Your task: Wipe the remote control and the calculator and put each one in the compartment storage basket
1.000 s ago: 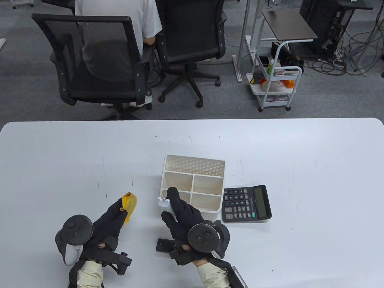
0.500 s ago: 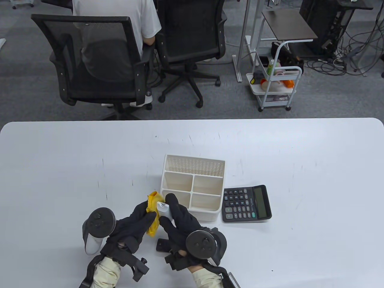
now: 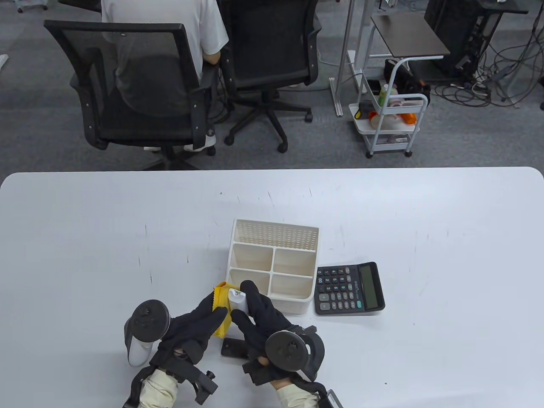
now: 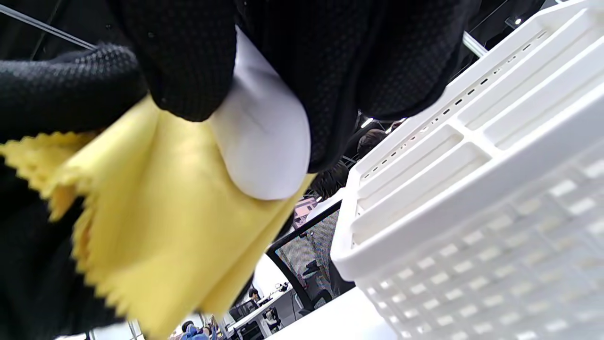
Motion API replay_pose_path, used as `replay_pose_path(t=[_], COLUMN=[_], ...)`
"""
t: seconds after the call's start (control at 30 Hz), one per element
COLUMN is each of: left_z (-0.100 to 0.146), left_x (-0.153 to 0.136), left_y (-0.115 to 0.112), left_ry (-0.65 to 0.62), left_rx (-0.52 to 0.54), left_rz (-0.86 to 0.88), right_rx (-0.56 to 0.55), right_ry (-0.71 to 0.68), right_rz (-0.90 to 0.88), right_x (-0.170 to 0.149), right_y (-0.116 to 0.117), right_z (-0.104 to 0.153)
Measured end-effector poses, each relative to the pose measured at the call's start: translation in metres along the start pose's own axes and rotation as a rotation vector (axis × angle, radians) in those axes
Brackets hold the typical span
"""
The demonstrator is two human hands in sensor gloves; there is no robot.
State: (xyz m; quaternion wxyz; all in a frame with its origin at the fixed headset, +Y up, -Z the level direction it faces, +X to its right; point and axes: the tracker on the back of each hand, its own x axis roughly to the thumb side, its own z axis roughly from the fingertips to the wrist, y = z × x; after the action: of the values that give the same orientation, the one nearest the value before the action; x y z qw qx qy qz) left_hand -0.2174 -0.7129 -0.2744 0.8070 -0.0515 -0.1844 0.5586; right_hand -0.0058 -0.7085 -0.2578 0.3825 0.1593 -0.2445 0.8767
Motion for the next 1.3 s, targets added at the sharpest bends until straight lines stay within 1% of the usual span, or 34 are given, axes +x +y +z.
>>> replay_pose_path(t=[0.1, 0.2, 0.3, 0.4, 0.5, 0.6, 0.7, 0.83, 0.97, 1.07, 1.17, 1.23, 1.3], left_z=[0.000, 0.001, 0.003, 0.004, 0.004, 0.005, 0.006, 0.006, 0.008, 0.009, 0.010, 0.010, 0.009], left_x=[0.000, -0.002, -0.003, 0.000, 0.000, -0.001, -0.002, -0.002, -0.001, -0.001, -0.003, -0.004, -0.004], left_y=[-0.003, -0.003, -0.003, -0.005, -0.004, -0.005, -0.004, -0.004, -0.002, -0.001, 0.000, 0.001, 0.000], left_ry=[-0.035, -0.028, -0.038, -0.060, -0.078, -0.073, -0.052, -0.035, -0.057, -0.068, -0.057, -0.041, -0.020], left_rx=[-0.003, -0.037, -0.089, -0.068, -0.028, -0.063, -0.070, -0.087, -0.068, -0.032, -0.019, -0.028, -0.053], left_rz=[0.041, 0.006, -0.037, 0.001, 0.043, 0.044, 0.008, 0.001, 0.048, 0.105, 0.111, 0.103, 0.095], right_rx=[0.028, 0.010, -0.023, -0.018, 0.016, 0.039, 0.008, -0.013, 0.016, 0.032, 0.051, 0.030, -0.004], right_ry=[-0.025, -0.020, 0.028, 0.040, 0.003, -0.034, -0.058, -0.031, 0.017, -0.005, -0.044, -0.070, -0.058], right_rz=[-0.027, -0.028, -0.043, -0.042, -0.038, -0.074, -0.063, -0.052, -0.012, -0.021, -0.048, -0.034, -0.039], right_x=[0.004, 0.003, -0.004, -0.007, -0.003, 0.005, 0.009, 0.003, -0.001, 0.001, 0.007, 0.010, 0.010], right_y=[0.003, 0.002, -0.003, -0.005, -0.002, 0.001, 0.001, -0.002, -0.002, -0.001, 0.002, 0.001, -0.002], right_z=[0.002, 0.002, 0.000, 0.001, 0.004, 0.005, 0.005, 0.005, 0.005, 0.006, 0.007, 0.007, 0.006])
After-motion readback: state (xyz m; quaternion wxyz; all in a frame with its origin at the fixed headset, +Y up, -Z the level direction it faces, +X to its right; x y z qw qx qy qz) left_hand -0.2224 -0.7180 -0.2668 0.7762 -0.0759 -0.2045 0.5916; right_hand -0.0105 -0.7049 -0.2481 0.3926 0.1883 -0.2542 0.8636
